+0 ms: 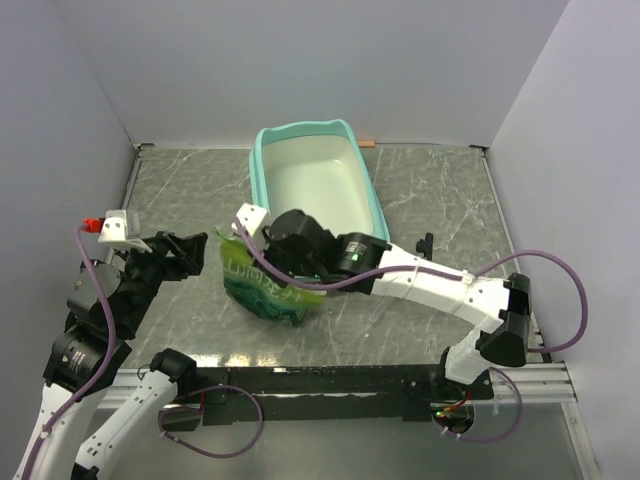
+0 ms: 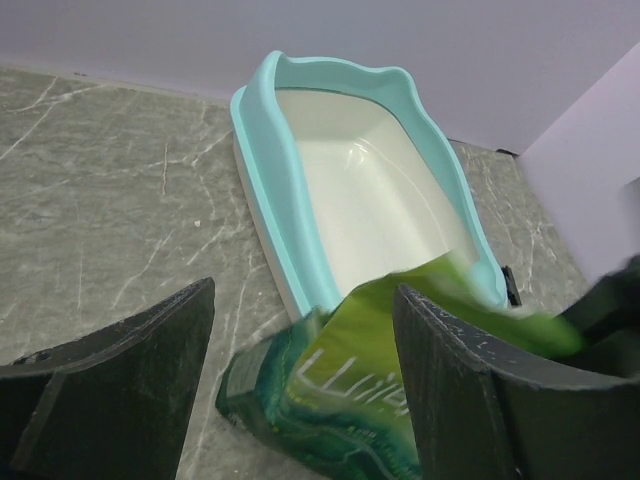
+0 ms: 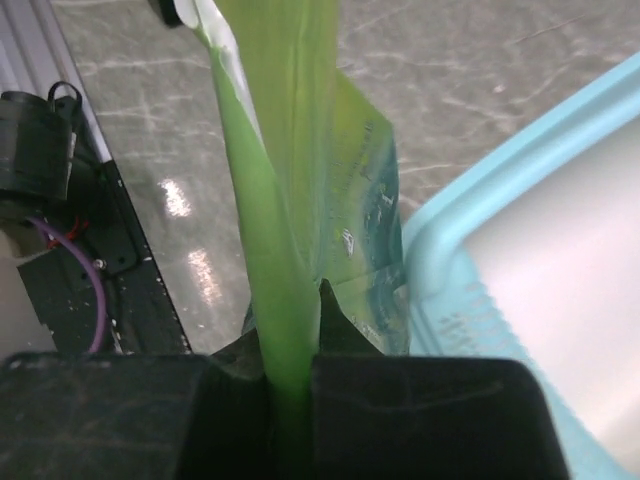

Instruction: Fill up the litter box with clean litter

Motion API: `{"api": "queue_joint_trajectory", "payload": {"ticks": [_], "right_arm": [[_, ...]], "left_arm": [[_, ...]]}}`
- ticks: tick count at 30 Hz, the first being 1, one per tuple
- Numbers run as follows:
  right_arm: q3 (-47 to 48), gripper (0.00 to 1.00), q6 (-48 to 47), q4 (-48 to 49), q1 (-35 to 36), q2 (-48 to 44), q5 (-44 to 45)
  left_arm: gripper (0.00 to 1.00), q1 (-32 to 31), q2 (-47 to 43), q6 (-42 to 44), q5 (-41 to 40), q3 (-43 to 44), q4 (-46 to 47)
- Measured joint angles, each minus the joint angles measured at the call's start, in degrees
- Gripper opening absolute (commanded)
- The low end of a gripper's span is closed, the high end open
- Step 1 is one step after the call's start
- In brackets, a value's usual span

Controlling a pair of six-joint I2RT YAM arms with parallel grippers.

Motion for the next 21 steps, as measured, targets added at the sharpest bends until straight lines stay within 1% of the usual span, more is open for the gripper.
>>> {"api": "queue_joint_trajectory", "payload": {"ticks": [1, 2, 3, 4, 6, 11, 16, 19, 20, 21], "right_arm": [[-3.04, 0.08, 1.25, 1.92, 0.13, -0.09, -0.2], [-5.05, 0.2, 2.01, 2.43, 0.13, -0.04, -0.35], [-7.32, 0.44, 3.19, 2.54, 0.09, 0.39, -0.85], [-8.66, 0.53, 4.22, 2.97, 0.04, 1.18, -1.36], [-8.96, 0.66, 5.55, 3.91, -0.02, 2.01, -2.03], [-8.68, 0.73, 6.25, 5.86, -0.02, 0.15, -1.75], [-8.68, 0.74, 5.75, 4.68, -0.02, -5.64, 0.31], [-8.68, 0.72, 5.49, 2.89, -0.02, -11.32, 1.97], [-8.68, 0.68, 5.44, 2.27, -0.02, -12.7, 2.29], [-8.68, 0.6, 5.42, 1.55, -0.02, -14.29, 2.82]], "left_arm": [[0.76, 0.0, -0.02, 0.0, 0.02, 0.0, 0.04], [0.76, 0.0, -0.02, 0.0, 0.02, 0.0, 0.04], [0.76, 0.0, -0.02, 0.0, 0.04, 0.0, 0.02], [0.76, 0.0, 0.0, -0.02, 0.04, -0.02, 0.02], [0.76, 0.0, 0.0, -0.02, 0.07, -0.02, 0.07], [0.76, 0.0, -0.02, -0.02, 0.07, -0.07, 0.04], [0.76, 0.0, 0.0, -0.02, 0.09, -0.07, 0.07], [0.77, 0.0, 0.02, -0.07, 0.15, -0.07, 0.11], [0.77, 0.02, 0.04, -0.07, 0.24, -0.07, 0.13], [0.77, 0.02, 0.09, -0.09, 0.31, -0.07, 0.2]]}}
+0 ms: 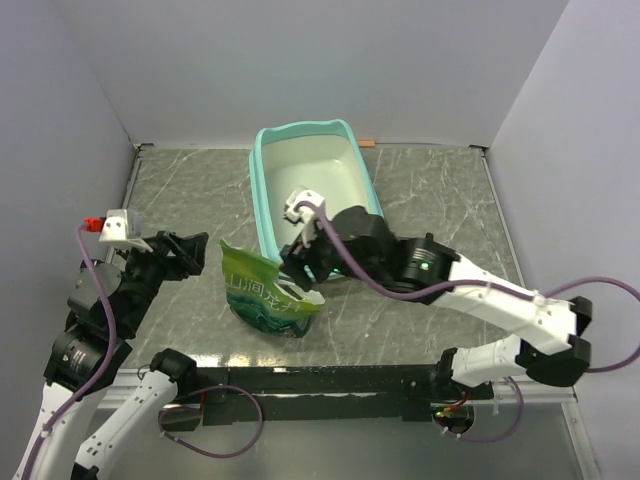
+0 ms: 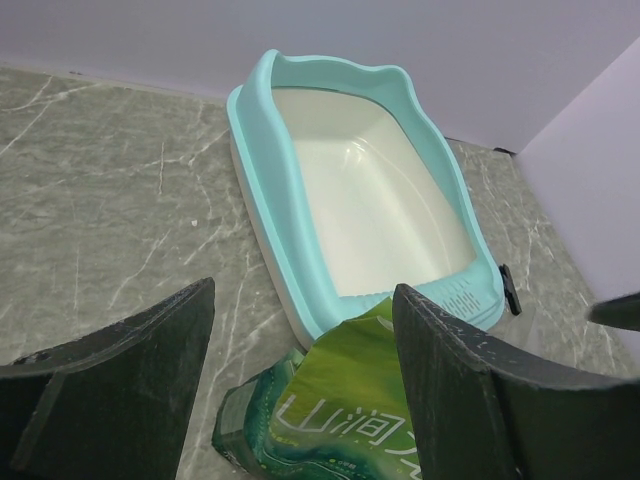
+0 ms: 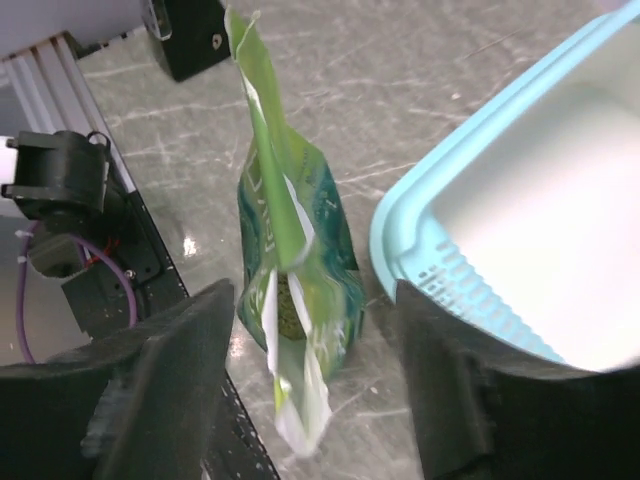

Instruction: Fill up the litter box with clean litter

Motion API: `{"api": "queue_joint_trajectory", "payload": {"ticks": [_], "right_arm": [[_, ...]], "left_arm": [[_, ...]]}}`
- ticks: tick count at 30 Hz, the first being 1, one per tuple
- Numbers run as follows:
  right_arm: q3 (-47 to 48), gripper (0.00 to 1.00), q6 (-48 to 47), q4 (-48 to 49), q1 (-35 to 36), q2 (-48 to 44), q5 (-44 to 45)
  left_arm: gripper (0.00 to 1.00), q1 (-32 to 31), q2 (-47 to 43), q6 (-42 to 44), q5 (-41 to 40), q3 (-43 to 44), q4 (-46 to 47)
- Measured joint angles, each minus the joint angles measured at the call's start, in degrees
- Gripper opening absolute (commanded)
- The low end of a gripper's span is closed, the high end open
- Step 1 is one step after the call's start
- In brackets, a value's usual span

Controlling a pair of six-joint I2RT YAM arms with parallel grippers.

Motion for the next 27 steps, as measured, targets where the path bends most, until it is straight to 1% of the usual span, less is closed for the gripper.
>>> {"api": "queue_joint_trajectory", "payload": {"ticks": [1, 2, 3, 6, 11, 14, 18, 27], "right_arm": [[-0.04, 0.46, -0.04, -0.76, 0.0, -1.46, 0.37], [-0.26, 0.13, -0.17, -1.49, 0.0, -2.8, 0.55], [-0.61, 0.0, -0.31, -2.19, -0.04, -4.11, 0.55], [-2.25, 0.0, 0.02, -4.35, -0.07, -6.78, 0.0], [-6.69, 0.0, 0.5, -5.84, -0.15, -7.08, -2.8], [-9.11, 0.0, 0.92, -5.79, -0.15, -5.9, -5.09], [-9.86, 0.0, 1.6, -4.57, -0.15, -3.23, -7.67], [-10.01, 0.0, 1.75, -1.44, -0.17, 1.16, -8.81]], "left_arm": [[0.77, -0.02, 0.07, -0.07, 0.2, 0.0, 0.04], [0.77, -0.02, 0.15, -0.11, 0.31, 0.0, 0.04], [0.76, -0.02, 0.31, -0.13, 0.44, 0.0, 0.07], [0.76, -0.02, 1.05, -0.37, 1.09, 0.0, 0.07], [0.77, -0.02, 2.01, -0.96, 1.64, 0.0, 0.07], [0.77, -0.02, 2.01, -1.01, 1.79, 0.0, 0.07], [0.77, -0.02, 2.08, -1.01, 2.1, 0.0, 0.04], [0.77, -0.02, 2.14, -1.01, 2.8, 0.0, 0.04]]}}
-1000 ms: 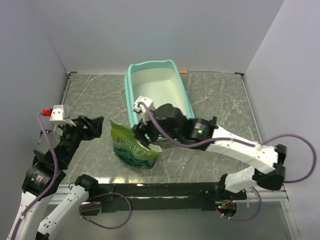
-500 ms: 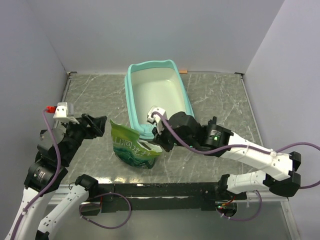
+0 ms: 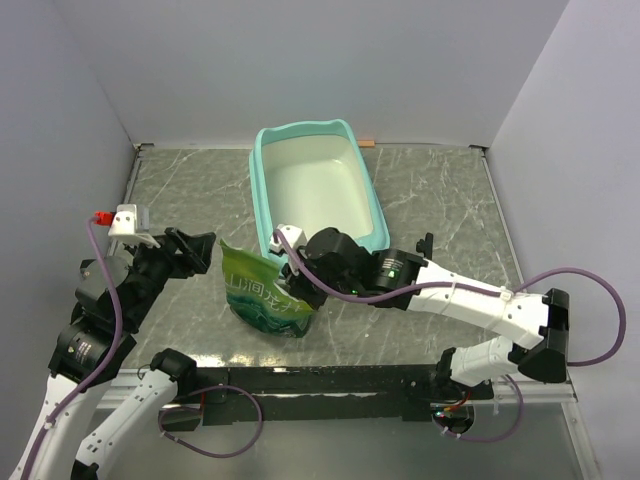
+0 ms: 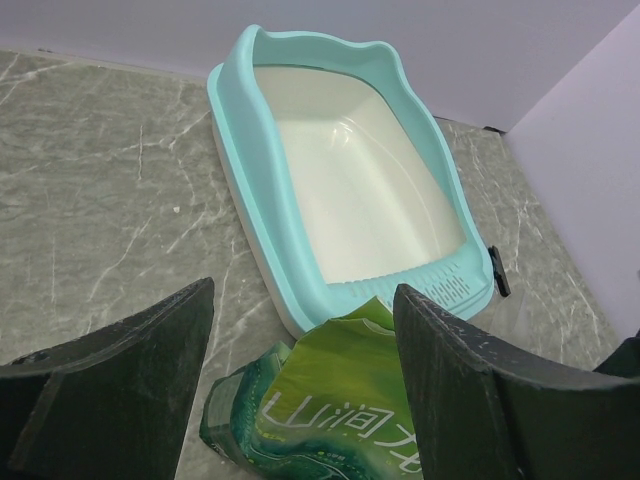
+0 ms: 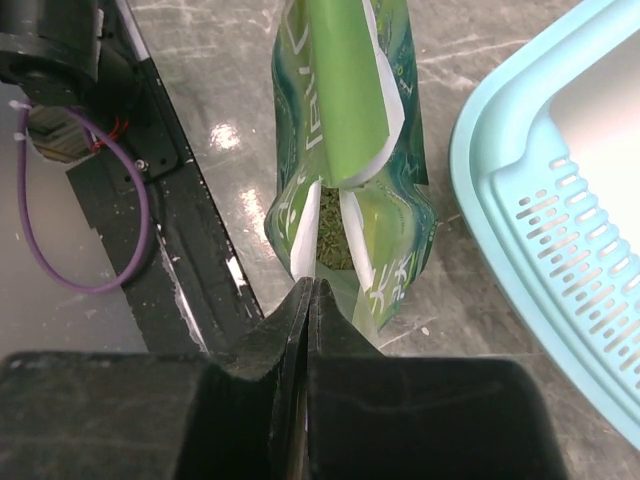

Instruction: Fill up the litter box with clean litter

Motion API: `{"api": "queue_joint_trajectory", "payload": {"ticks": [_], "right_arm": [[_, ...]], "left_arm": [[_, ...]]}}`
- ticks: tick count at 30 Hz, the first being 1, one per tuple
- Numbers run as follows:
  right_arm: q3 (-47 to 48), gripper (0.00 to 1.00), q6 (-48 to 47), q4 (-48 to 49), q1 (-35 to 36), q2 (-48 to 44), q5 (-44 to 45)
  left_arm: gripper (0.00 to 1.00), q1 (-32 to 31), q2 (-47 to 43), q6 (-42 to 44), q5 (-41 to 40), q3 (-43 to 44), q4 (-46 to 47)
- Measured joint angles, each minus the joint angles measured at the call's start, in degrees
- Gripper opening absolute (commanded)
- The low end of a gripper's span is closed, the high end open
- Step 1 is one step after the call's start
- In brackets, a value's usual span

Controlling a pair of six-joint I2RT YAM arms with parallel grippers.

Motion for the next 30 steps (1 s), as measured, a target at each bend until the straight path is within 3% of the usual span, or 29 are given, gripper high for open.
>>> {"api": "queue_joint_trajectory", "payload": {"ticks": [20, 22, 23, 25, 26, 27, 30], "right_arm": [[-5.18, 0.0, -0.07, 4.26, -3.32, 0.9, -1.49], [-5.25, 0.18, -0.22, 4.28, -3.34, 1.22, -2.73], [-5.25, 0.43, -0.31, 4.33, -3.34, 1.62, -3.63], [-5.22, 0.62, -0.28, 4.48, -3.37, 2.78, -5.53], [-5.2, 0.91, -0.63, 4.7, -3.34, 3.52, -6.38], [-5.2, 0.99, -0.72, 4.85, -3.34, 4.02, -7.13], [-4.81, 0.99, -0.59, 5.64, -3.34, 4.68, -9.03]], "left_arm": [[0.77, 0.0, 0.0, -0.2, 0.02, 0.0, 0.02], [0.77, 0.02, 0.0, -0.26, 0.02, -0.02, 0.04], [0.77, 0.0, 0.0, -0.42, 0.02, -0.04, 0.04], [0.77, 0.0, 0.0, -0.48, 0.09, -0.13, 0.04], [0.77, 0.0, 0.0, -0.52, 0.15, -0.17, 0.04], [0.77, 0.0, 0.0, -0.59, 0.22, -0.22, 0.04], [0.77, 0.0, 0.0, -0.63, 0.5, -0.55, 0.02]]}}
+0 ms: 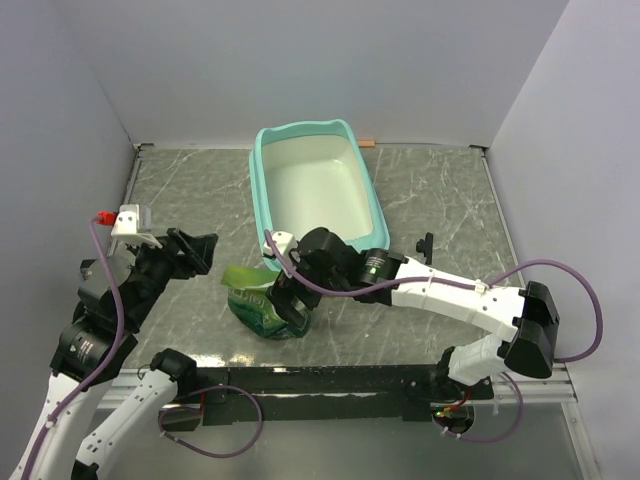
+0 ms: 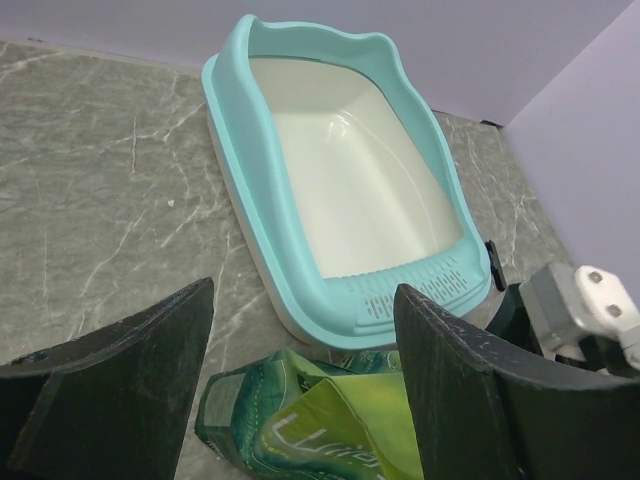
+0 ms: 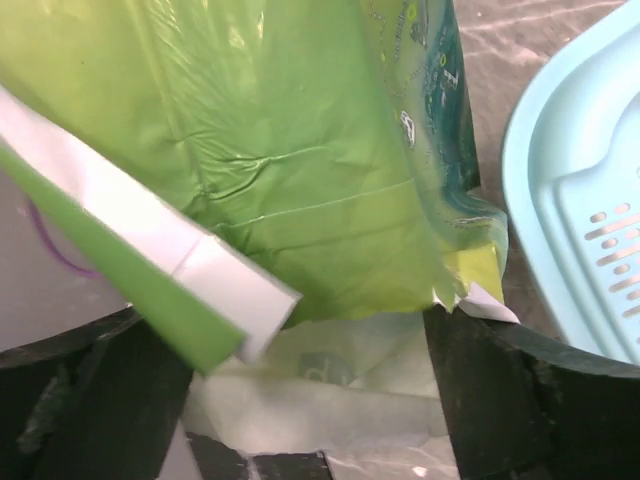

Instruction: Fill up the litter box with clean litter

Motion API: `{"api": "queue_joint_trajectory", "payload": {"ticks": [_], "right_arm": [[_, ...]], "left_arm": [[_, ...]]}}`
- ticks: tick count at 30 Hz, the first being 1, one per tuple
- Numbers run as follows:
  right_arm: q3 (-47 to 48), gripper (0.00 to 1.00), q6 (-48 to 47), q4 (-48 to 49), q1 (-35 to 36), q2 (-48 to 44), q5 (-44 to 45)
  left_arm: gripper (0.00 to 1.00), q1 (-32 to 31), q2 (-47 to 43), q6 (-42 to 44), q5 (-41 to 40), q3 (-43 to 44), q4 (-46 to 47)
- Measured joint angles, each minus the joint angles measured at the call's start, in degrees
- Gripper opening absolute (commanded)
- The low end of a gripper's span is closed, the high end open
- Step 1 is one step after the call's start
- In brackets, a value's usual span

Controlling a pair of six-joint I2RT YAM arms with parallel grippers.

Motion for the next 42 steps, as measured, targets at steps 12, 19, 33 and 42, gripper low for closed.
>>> {"api": "queue_joint_trajectory", "payload": {"ticks": [12, 19, 33, 42], "right_arm": [[2.25, 0.99, 0.22, -2.86, 0.04, -1.33, 0.33], [5.92, 0.99, 4.92, -10.67, 0.31, -9.25, 9.07], [-8.5, 1.0, 34.36, -24.37, -13.18, -19.63, 26.67], [-11.98, 0.99, 57.7, -31.89, -13.53, -10.95, 34.38]], "left_arm": [[0.78, 0.0, 0.02, 0.04, 0.57, -0.26, 0.26], [0.8, 0.0, 0.02, 0.24, 0.68, -1.05, 1.2], [0.89, 0.0, 0.31, 1.25, 1.2, -0.57, 0.85], [0.9, 0.0, 0.55, 3.26, 2.89, 1.42, -0.92]]}}
